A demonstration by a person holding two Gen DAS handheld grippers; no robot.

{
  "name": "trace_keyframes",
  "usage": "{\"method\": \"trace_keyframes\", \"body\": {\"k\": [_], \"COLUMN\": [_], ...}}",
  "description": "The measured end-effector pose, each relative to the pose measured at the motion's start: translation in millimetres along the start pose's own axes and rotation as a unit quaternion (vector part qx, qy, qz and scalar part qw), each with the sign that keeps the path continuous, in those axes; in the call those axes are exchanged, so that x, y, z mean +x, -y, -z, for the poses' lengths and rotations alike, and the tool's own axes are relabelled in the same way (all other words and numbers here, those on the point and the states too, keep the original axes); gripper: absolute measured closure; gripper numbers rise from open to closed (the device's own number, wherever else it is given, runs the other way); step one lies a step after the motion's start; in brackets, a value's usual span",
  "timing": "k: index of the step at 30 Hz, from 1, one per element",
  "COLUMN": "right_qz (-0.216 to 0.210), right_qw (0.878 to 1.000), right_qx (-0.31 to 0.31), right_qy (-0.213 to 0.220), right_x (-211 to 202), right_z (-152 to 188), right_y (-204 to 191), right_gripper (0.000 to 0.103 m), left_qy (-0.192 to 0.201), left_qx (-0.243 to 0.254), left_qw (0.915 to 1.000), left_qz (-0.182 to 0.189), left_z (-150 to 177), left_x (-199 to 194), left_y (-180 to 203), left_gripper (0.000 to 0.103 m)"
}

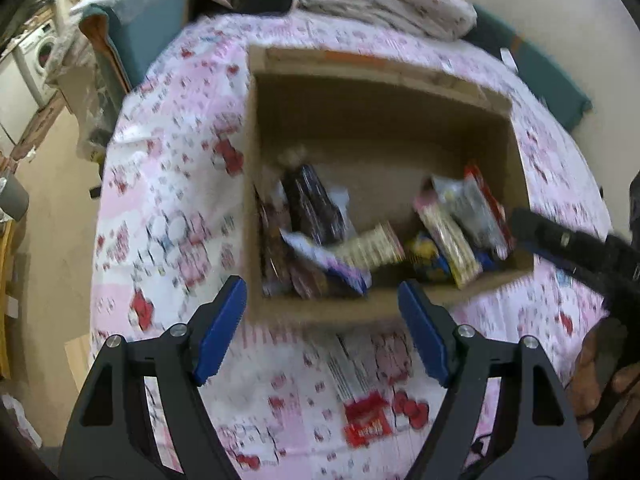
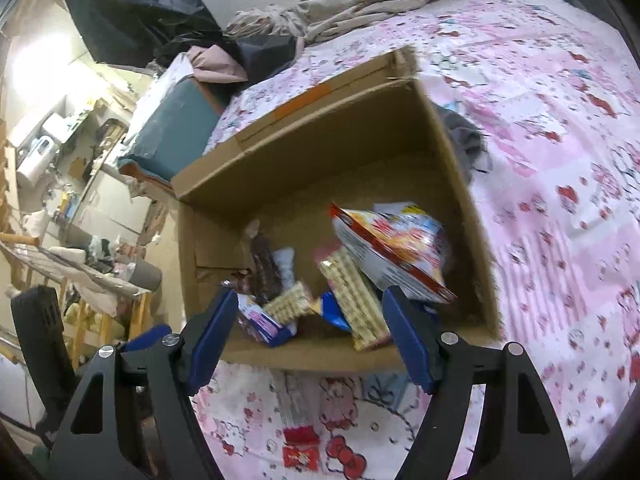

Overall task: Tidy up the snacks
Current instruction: 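Grasp the white-and-red bar with the left tool while the right tool grasps a red candy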

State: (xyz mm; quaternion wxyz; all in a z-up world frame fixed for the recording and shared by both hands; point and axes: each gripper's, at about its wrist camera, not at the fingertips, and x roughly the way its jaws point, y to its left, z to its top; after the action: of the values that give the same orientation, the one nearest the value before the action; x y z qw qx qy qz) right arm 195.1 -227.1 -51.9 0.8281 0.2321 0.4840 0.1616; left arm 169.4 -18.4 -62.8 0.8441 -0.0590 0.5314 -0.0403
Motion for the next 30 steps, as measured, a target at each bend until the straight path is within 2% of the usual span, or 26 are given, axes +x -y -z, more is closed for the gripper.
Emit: {"method": "trace_keyframes", "body": {"k": [2,5,8,10,13,17,21,22,24,25,30], "right_qz": [0.022,0.032,0.038,0.044,0.063,0.079,0.079,0.076,0.076,0.075,0.073], "right_qw": [1.000,0.999,0.999,0.998,0.998,0.996,0.996,0.997,0.997,0.997,0.997], "right_qx": [0.001,0.008,0.026,0.028,0.024,0.025,0.026,0.025,0.020,0.016,0.001], "right_qy": [0.003,-0.003,-0.011,-0.017,-0.018,-0.019,-0.019,-0.021,-0.024,-0.027,-0.033], "right_x": [-8,-14,-20,-24,-29,-33,-36,-36,-35,-33,-30], "right_z": [8,18,32,40,50,58,61,63,66,68,74], "right_y": [3,10,20,24,28,33,32,31,25,22,10], "right_gripper": [0.026,0.026,0.026,0.026,0.026,0.026,0.026,0.026,0.026,0.026,0.026], "left_qy": [-0.021,-0.059,-0.098,-0.121,-0.136,-0.162,-0.158,-0.159,-0.158,-0.156,-0.147], "left_qx": [0.001,0.006,0.034,0.028,0.008,0.013,0.011,0.007,0.008,0.011,0.000], "left_qw": [0.9998,0.9982,0.9944,0.9917,0.9900,0.9857,0.9855,0.9851,0.9850,0.9853,0.9871], "left_qz": [-0.001,-0.011,-0.020,-0.030,-0.038,-0.044,-0.062,-0.067,-0.069,-0.069,-0.062], "left_z": [12,32,49,56,61,67,66,66,66,65,59], "left_x": [6,25,51,69,87,106,104,104,103,102,89], "left_y": [7,18,29,30,27,28,25,22,16,15,-2], "left_gripper": [0.027,0.027,0.027,0.027,0.027,0.028,0.029,0.032,0.064,0.074,0.076]}}
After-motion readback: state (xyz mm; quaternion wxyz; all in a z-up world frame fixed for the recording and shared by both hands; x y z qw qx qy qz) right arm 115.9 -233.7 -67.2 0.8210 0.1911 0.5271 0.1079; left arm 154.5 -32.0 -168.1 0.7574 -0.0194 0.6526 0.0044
